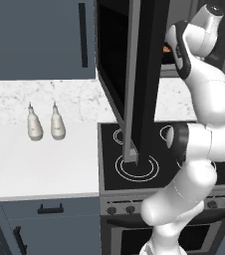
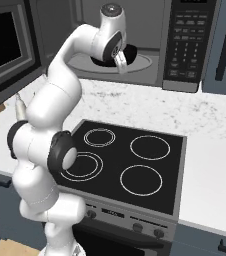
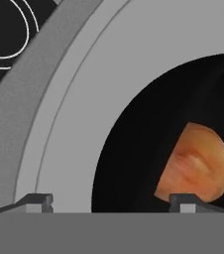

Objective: Pick the onion from the sink and place it in the bowl. Then pick the bowl and place it in the microwave. Then close the microwave door and press the start button.

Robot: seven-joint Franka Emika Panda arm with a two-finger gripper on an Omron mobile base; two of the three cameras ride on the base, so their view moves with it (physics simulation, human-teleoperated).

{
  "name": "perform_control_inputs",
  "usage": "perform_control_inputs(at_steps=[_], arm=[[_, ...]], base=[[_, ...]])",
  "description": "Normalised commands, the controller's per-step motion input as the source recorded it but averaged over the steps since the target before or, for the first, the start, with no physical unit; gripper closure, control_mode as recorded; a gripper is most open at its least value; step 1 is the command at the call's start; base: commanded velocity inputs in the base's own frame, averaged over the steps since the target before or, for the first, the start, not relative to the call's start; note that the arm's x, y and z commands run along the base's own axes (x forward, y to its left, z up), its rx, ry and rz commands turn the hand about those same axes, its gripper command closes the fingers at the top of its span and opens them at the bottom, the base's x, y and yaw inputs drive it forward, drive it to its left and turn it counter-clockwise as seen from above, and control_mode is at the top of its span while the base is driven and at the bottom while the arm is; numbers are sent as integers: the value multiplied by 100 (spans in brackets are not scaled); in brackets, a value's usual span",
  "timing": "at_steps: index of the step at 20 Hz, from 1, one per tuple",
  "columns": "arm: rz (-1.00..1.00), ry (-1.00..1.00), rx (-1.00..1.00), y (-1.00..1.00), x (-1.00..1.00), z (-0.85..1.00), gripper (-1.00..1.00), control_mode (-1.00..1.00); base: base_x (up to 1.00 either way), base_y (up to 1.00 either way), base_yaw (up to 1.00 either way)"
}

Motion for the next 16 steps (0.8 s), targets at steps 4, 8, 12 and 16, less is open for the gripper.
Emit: perform_control_inputs(at_steps=[4, 8, 12, 16], arm=[[1, -22, 0, 0, -1, -7, -100, -100], [1, -20, 0, 0, -60, 51, -100, -100], [4, -9, 0, 1, -89, 22, -100, -100], [4, -4, -3, 6, -93, -15, -100, -100]], base=[[0, 0, 0], [0, 0, 0], [0, 0, 0], [0, 0, 0]])
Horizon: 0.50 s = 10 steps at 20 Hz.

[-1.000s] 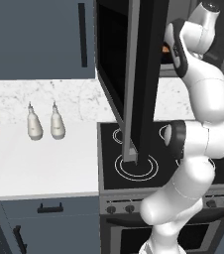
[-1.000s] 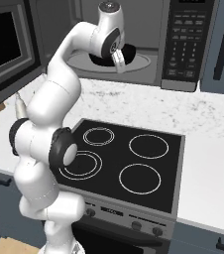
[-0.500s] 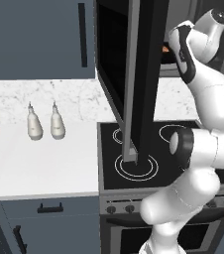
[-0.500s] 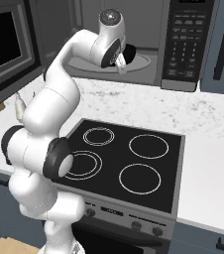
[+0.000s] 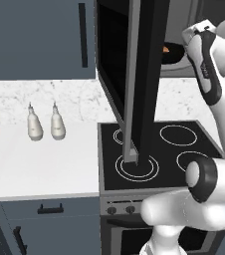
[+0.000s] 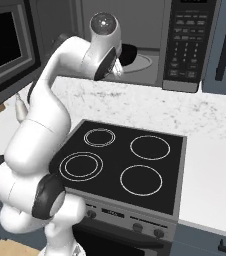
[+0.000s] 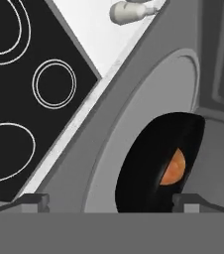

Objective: Pick the onion from the sink and place it in the bowl. Then pick the bowl and place it in the microwave. Then close the microwave door and press the start button.

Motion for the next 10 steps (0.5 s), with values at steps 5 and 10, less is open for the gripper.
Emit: perform_control_inputs(at_steps=[5, 10], arm=[[2, -4, -15, -4, -59, -40, -100, -100], [1, -6, -43, 0, -73, -19, -100, -100]], base=[[0, 0, 0], [0, 0, 0]])
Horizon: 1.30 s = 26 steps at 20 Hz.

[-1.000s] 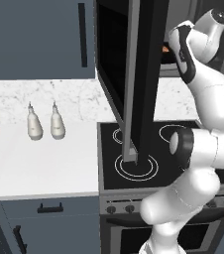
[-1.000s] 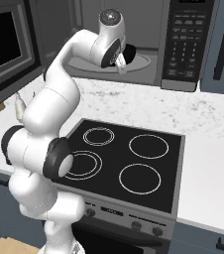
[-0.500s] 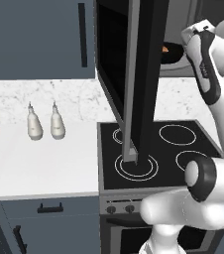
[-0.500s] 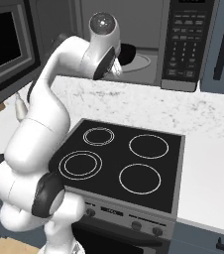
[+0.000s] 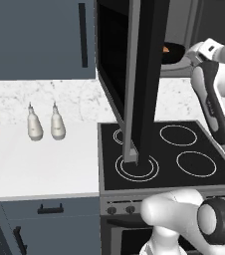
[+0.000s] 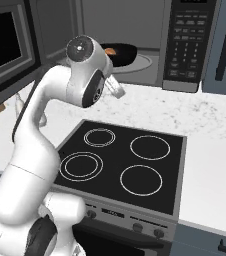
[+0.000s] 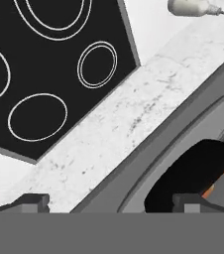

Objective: Pick the onion from the sink and place it in the bowl. Then pick the bowl and place it in the microwave. Then close the microwave door and press the start button.

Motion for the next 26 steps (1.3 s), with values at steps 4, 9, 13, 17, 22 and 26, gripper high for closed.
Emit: perform_control_inputs(at_steps=[4, 9, 13, 17, 22, 26], arm=[[-7, -4, -54, 0, -59, -19, -100, -100], [-10, -3, -61, 0, -19, -54, -100, -100], [0, -19, -61, 0, -5, -19, -100, -100], [0, -28, -60, 0, -2, -11, -100, -100], [0, -27, -56, 6, -8, -17, -100, -100], [0, -15, -38, 31, -18, -23, -100, -100]], base=[[0, 0, 0], [0, 0, 0], [0, 0, 0], [0, 0, 0], [0, 0, 0], [0, 0, 0]])
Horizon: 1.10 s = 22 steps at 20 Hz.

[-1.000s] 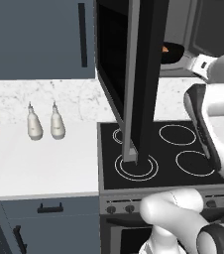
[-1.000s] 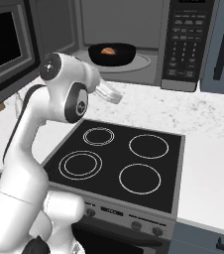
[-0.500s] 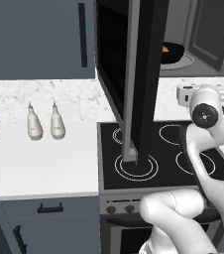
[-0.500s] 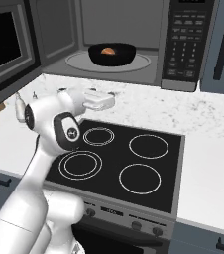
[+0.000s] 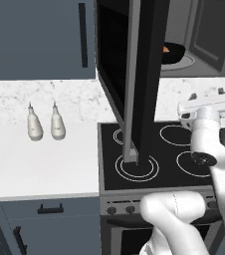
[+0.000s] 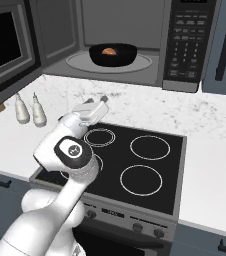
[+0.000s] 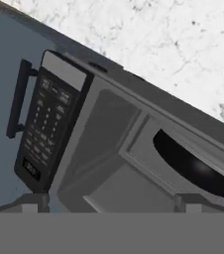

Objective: Pick the onion from the sink and place it in the bowl. Then pick the bowl and place it in the microwave. Then close the microwave door and press the start button.

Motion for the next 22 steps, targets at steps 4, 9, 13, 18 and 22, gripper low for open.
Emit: perform_control_inputs(at_steps=[4, 9, 13, 18, 22], arm=[[-14, -5, -31, 81, -9, -22, -100, -100], [-25, -1, -14, 94, -19, 0, -100, -100], [-29, -1, -8, 78, -5, -14, -100, -100], [-28, -6, -8, 66, -2, -13, -100, -100], [-21, -19, -16, 62, 0, -25, -100, -100]], base=[[0, 0, 0], [0, 0, 0], [0, 0, 0], [0, 0, 0], [0, 0, 0]])
